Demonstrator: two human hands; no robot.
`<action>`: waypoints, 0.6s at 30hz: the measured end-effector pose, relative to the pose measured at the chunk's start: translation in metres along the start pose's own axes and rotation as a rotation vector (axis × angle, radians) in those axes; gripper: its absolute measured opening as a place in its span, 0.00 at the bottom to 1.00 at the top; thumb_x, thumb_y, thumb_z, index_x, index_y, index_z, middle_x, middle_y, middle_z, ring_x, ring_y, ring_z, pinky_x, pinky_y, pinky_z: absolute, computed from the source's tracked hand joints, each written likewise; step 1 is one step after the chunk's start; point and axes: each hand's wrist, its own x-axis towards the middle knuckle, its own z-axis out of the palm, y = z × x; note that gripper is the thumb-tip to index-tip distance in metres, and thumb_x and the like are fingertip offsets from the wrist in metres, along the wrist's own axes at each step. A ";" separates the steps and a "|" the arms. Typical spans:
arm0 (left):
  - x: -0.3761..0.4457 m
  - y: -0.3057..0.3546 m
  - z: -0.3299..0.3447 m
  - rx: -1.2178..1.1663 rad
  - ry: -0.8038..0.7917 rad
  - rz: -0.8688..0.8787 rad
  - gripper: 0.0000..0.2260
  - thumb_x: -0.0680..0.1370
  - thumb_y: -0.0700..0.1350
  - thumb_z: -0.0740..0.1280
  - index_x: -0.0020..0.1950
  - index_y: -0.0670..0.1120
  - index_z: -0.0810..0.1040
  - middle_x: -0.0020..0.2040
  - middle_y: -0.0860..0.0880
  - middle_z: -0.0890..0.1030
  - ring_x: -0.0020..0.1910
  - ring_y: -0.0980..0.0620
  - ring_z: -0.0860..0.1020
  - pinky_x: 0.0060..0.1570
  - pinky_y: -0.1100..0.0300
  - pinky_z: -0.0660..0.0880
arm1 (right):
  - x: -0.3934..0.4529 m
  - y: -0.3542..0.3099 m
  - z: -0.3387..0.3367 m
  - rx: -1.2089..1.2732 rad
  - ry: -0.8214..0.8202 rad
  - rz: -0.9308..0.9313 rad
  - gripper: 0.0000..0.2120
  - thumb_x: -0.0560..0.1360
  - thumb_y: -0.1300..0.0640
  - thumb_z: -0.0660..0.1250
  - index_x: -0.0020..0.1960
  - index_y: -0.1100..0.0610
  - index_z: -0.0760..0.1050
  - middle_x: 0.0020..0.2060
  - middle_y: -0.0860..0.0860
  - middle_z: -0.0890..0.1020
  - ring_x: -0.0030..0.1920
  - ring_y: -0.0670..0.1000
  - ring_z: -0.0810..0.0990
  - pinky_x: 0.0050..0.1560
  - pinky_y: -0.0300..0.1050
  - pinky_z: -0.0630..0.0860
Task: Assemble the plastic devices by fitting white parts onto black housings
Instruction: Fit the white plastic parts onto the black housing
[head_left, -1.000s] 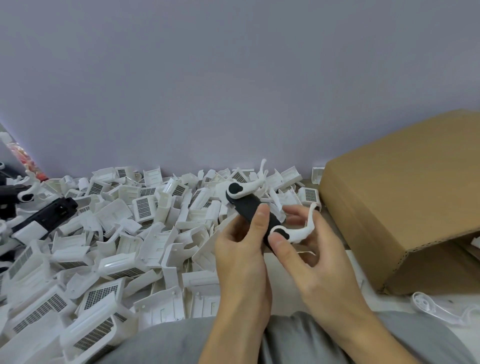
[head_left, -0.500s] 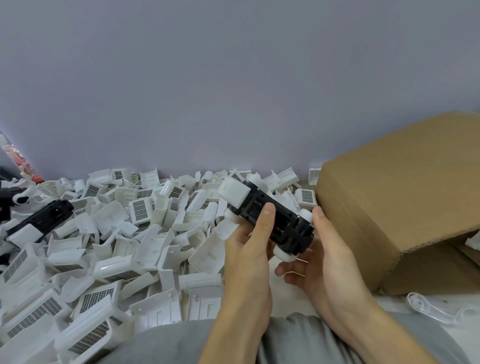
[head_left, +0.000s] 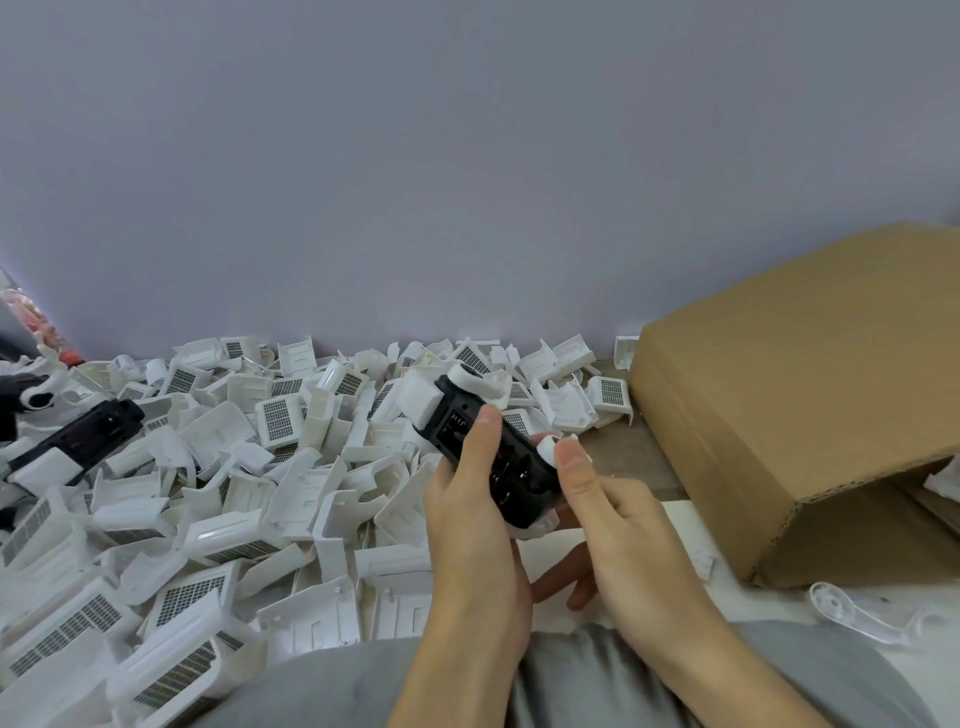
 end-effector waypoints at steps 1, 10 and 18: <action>0.001 0.000 -0.001 0.008 0.007 0.025 0.24 0.66 0.57 0.76 0.54 0.42 0.79 0.41 0.45 0.82 0.39 0.46 0.79 0.32 0.56 0.73 | 0.000 0.001 -0.001 -0.035 0.020 -0.018 0.33 0.71 0.28 0.55 0.41 0.54 0.84 0.35 0.48 0.86 0.27 0.57 0.84 0.22 0.41 0.70; 0.003 0.000 -0.001 0.086 0.103 0.065 0.13 0.72 0.55 0.74 0.47 0.46 0.81 0.38 0.48 0.84 0.37 0.47 0.79 0.36 0.55 0.70 | 0.005 0.010 -0.010 -0.067 0.215 -0.063 0.33 0.76 0.39 0.51 0.27 0.59 0.80 0.29 0.53 0.84 0.28 0.52 0.83 0.30 0.41 0.69; 0.008 0.002 -0.005 0.077 0.145 0.025 0.11 0.75 0.52 0.73 0.49 0.46 0.81 0.38 0.47 0.84 0.36 0.48 0.81 0.29 0.60 0.75 | 0.014 0.017 -0.018 -0.085 0.250 0.067 0.27 0.85 0.51 0.54 0.35 0.57 0.83 0.33 0.54 0.85 0.32 0.54 0.83 0.32 0.46 0.70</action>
